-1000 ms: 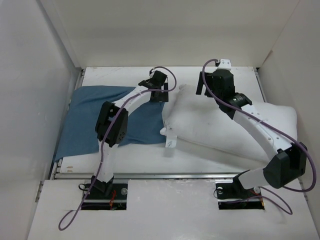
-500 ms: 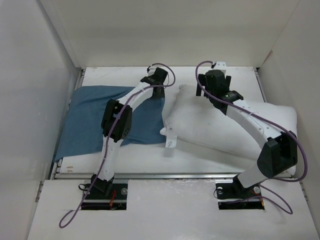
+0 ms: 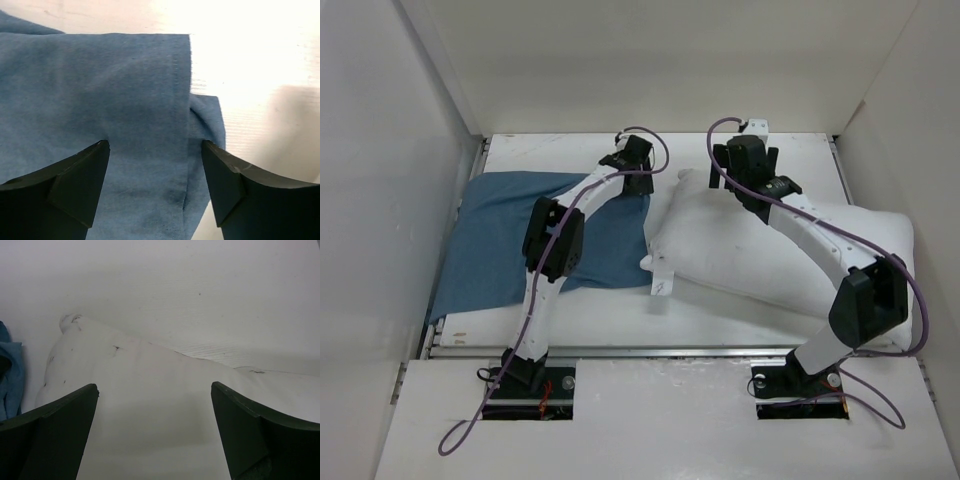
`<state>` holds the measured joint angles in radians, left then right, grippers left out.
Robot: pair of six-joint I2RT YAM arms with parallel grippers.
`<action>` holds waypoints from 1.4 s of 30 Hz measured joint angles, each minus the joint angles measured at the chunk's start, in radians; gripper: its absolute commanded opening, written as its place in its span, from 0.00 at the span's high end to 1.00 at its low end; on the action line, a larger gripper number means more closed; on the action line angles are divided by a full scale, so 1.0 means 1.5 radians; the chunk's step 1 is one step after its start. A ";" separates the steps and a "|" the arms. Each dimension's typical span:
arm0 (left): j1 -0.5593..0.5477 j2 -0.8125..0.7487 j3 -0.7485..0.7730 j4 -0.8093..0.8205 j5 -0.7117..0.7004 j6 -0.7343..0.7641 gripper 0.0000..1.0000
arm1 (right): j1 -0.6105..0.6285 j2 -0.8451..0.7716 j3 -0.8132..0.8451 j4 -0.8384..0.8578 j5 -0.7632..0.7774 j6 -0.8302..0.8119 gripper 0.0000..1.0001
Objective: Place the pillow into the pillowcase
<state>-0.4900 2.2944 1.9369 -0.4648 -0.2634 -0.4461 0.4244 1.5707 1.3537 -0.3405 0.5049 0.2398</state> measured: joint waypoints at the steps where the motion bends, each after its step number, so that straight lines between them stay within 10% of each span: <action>1: -0.001 0.000 -0.003 0.007 0.003 0.001 0.31 | 0.000 0.001 0.000 0.000 0.000 0.000 0.00; 10: -0.005 0.034 0.006 -0.003 0.007 -0.001 1.00 | 0.000 0.002 0.000 -0.008 0.007 0.000 0.00; 21: -0.005 -0.034 -0.031 -0.040 -0.022 0.007 1.00 | 0.000 0.076 0.000 0.001 -0.065 -0.006 0.00; 24: -0.005 -0.093 -0.040 -0.053 -0.024 0.018 1.00 | -0.003 0.102 -0.001 0.015 -0.095 -0.011 0.33; 27: -0.006 -0.155 -0.049 -0.052 -0.023 0.030 1.00 | -0.006 0.106 -0.007 0.033 -0.109 -0.012 1.00; 42: -0.022 -0.313 -0.131 -0.040 0.157 0.149 1.00 | -0.004 -0.142 -0.142 0.122 -0.054 0.012 1.00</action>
<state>-0.5232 1.8244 1.7405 -0.5251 -0.0284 -0.2230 0.4183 1.3582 1.1412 -0.1577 0.4236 0.2577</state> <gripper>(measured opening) 0.010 0.041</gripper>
